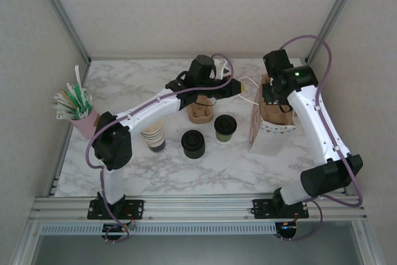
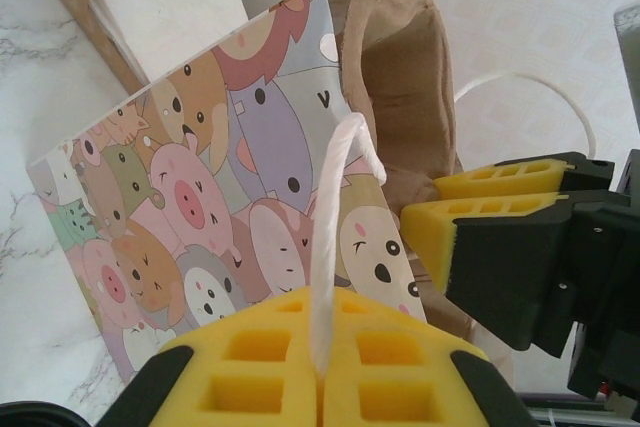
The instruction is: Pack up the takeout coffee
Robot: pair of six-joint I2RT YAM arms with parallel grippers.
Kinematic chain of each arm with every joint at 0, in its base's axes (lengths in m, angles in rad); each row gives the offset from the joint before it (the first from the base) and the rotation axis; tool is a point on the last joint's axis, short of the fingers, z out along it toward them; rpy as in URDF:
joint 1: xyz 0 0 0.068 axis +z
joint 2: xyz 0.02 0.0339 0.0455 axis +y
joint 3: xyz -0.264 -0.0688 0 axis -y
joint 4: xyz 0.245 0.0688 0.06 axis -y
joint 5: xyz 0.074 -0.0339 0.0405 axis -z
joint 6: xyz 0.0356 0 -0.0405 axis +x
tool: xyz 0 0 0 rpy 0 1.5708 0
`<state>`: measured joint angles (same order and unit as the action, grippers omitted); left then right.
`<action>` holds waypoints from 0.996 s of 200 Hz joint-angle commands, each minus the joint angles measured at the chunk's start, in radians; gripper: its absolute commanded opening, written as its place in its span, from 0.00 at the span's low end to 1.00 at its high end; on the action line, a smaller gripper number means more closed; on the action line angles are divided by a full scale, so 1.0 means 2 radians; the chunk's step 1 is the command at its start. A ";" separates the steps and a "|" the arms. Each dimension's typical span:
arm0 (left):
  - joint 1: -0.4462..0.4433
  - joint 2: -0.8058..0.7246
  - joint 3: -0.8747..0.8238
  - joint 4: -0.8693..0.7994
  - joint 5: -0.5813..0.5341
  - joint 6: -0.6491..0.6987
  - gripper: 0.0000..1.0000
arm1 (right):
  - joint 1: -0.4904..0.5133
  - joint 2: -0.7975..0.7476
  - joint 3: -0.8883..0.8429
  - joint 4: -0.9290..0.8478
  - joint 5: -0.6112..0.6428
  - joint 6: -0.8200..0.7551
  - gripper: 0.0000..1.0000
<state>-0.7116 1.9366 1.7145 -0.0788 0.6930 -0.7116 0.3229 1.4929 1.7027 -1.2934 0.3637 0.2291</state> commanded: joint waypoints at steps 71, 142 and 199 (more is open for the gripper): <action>0.004 0.001 0.005 0.016 0.009 -0.003 0.02 | 0.024 0.024 -0.010 -0.026 0.043 0.036 0.17; 0.006 -0.009 -0.012 0.027 0.009 -0.005 0.02 | -0.012 0.021 -0.025 -0.029 -0.039 0.035 0.17; 0.008 -0.016 -0.023 0.033 0.008 -0.007 0.02 | -0.030 0.000 -0.033 -0.020 -0.061 0.021 0.17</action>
<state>-0.7097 1.9366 1.6855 -0.0444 0.6960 -0.7124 0.2749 1.5314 1.6444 -1.3270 0.3027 0.2878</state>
